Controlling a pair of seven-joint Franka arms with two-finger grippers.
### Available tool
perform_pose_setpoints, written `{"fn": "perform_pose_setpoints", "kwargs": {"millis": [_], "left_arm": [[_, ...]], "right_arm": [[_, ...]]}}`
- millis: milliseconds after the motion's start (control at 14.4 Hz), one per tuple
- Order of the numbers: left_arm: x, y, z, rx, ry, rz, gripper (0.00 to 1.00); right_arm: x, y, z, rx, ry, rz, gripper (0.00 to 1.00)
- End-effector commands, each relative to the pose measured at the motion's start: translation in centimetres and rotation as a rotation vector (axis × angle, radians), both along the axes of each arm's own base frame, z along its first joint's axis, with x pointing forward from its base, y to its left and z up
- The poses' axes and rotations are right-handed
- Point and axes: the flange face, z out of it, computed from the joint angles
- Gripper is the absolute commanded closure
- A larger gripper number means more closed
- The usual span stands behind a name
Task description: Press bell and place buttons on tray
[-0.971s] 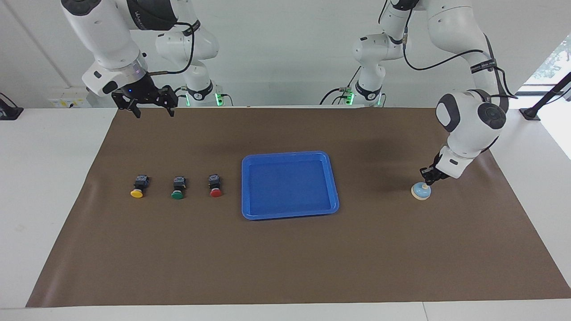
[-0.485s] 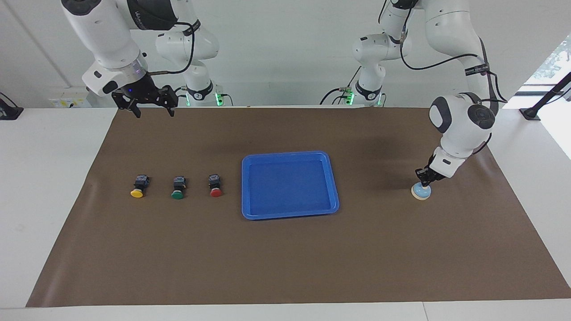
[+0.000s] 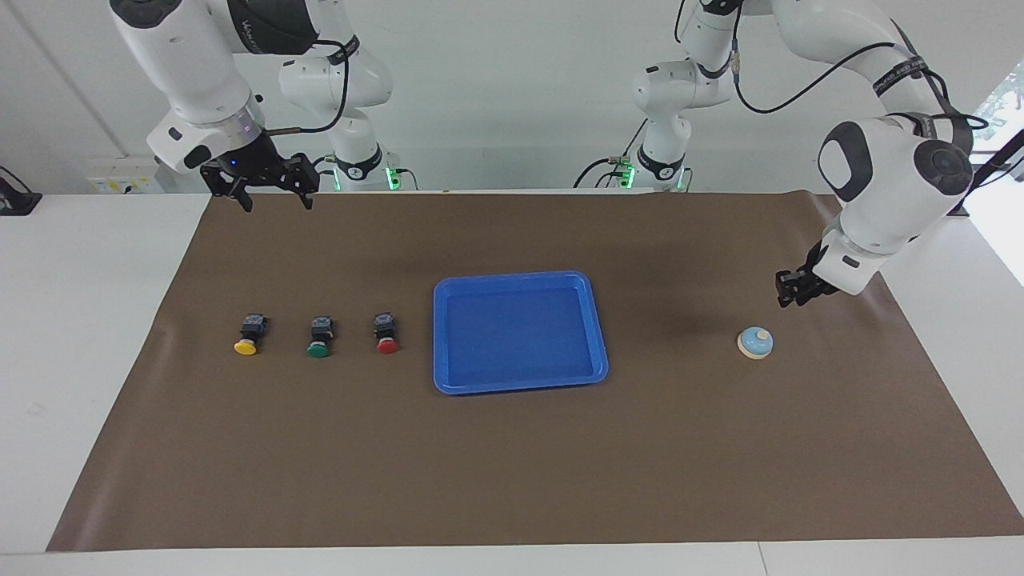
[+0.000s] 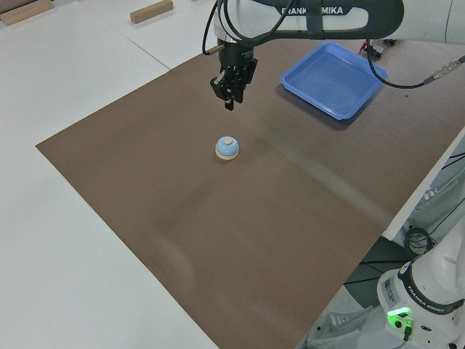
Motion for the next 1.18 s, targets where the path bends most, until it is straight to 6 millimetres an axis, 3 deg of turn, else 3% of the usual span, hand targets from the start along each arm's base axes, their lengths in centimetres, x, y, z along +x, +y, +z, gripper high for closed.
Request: {"fn": "perform_pose_setpoints", "kwargs": {"millis": [0, 208, 347, 694, 971, 1110], "left_arm": [[-1.2, -0.5, 1.7, -0.003, 0.023, -0.007, 0.0], [-2.9, -1.5, 5.1, -0.004, 0.003, -0.026, 0.0], [-4.6, -1.8, 6.6, -0.004, 0.043, -0.034, 0.0], [-5.6, -2.7, 8.1, 0.001, 0.04, -0.043, 0.0], [-7.6, -4.0, 9.7, 0.005, 0.08, -0.061, 0.0], [-8.7, -4.1, 10.4, 0.007, 0.087, -0.062, 0.0]], "right_arm": [[0.0, -0.2, 0.1, -0.004, 0.01, 0.013, 0.0], [0.0, -0.6, 0.1, -0.005, 0.011, 0.007, 0.0], [0.0, -2.2, 0.1, -0.003, 0.01, -0.024, 0.0], [0.1, -3.2, -0.1, -0.004, 0.008, -0.042, 0.0], [0.3, -3.4, 0.1, -0.003, -0.012, -0.048, 0.0], [0.6, -4.6, 0.0, -0.005, -0.041, -0.067, 0.0]]}}
